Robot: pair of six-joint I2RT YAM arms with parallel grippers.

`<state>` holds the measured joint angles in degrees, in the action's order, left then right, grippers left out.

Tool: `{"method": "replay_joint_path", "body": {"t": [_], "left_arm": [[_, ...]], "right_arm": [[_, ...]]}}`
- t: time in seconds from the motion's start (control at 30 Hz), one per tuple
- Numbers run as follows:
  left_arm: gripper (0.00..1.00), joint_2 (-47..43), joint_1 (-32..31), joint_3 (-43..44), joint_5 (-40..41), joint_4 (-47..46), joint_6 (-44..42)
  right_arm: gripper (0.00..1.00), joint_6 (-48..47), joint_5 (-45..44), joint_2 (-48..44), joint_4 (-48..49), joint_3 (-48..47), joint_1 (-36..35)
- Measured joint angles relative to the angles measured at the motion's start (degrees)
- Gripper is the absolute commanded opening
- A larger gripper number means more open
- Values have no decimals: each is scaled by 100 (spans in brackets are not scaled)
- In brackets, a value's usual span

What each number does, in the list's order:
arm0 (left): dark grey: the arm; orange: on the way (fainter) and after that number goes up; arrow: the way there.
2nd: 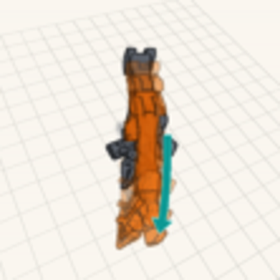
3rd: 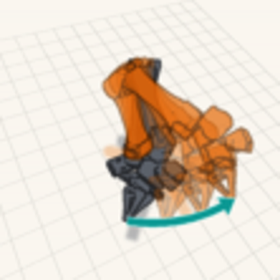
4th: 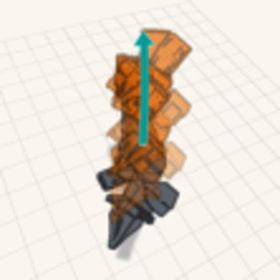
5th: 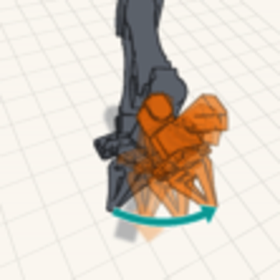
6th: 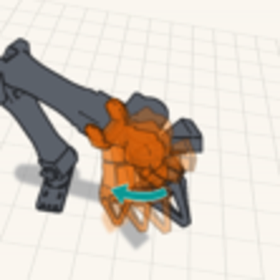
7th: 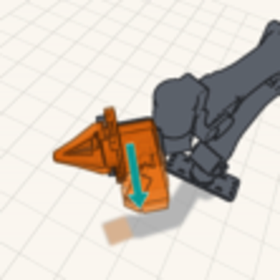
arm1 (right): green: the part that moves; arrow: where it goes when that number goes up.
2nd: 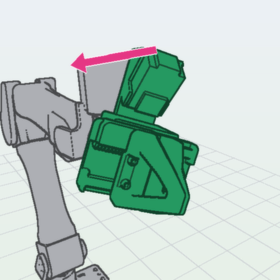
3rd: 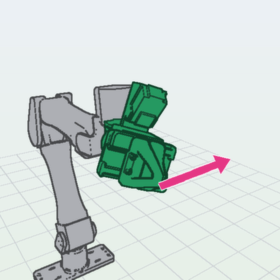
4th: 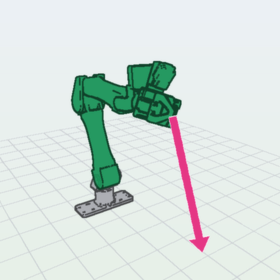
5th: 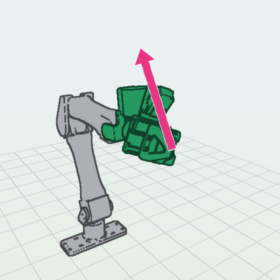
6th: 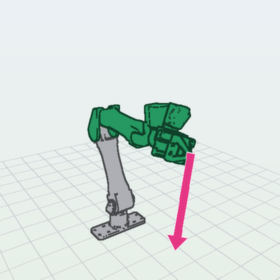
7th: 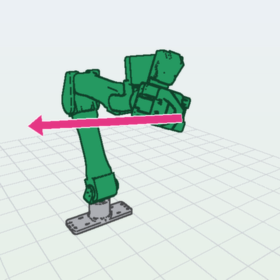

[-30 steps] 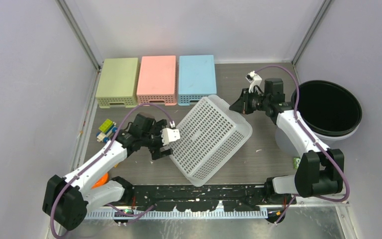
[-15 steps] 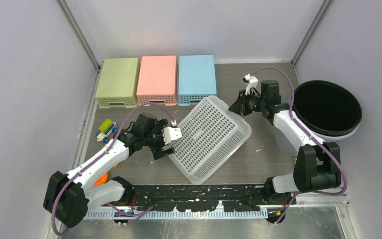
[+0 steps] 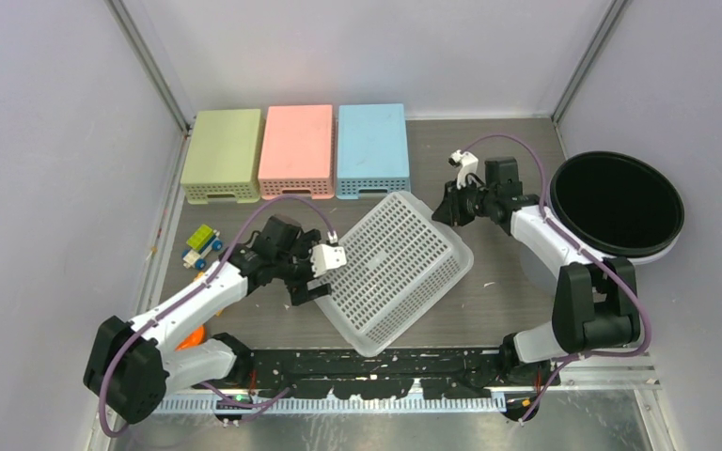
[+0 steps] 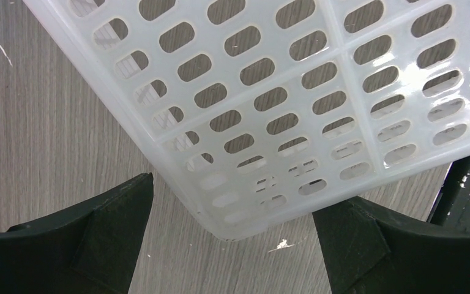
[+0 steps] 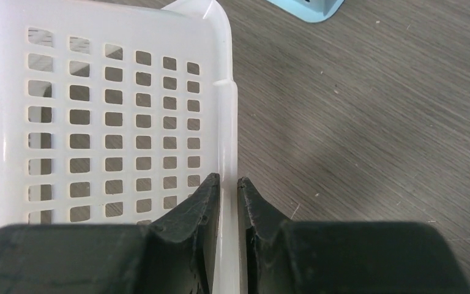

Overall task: Turn the large container upside down
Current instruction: Turn the container upside down at the center of the board, then move the container to the center of the board.

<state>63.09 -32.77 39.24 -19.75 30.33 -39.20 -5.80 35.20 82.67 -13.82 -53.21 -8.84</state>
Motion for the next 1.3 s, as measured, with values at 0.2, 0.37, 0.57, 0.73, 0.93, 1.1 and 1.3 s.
{"method": "replay_joint_path", "body": {"t": [0.2, 0.37, 0.57, 0.73, 0.93, 1.1, 1.3], "left_arm": [[100, 74, -96, 4, -35, 33, 0], [100, 149, -175, 57, -35, 81, -2], [100, 321, -269, 181, 7, 144, 4], [100, 404, -330, 223, 57, 144, 31], [100, 417, -361, 236, 173, -33, 136], [100, 433, -361, 236, 236, -98, 166], [100, 472, -404, 264, 363, -199, 197]], "right_arm": [[24, -234, -157, 136, -352, -2, -17], [25, -343, -372, 291, -560, -2, -74], [25, -400, -557, 568, -667, -72, -120], [27, -393, -713, 802, -758, -188, -184], [31, -308, -737, 846, -901, -376, -323], [35, -291, -857, 835, -968, -511, -348], [48, -393, -1086, 494, -1388, -710, -365]]}}
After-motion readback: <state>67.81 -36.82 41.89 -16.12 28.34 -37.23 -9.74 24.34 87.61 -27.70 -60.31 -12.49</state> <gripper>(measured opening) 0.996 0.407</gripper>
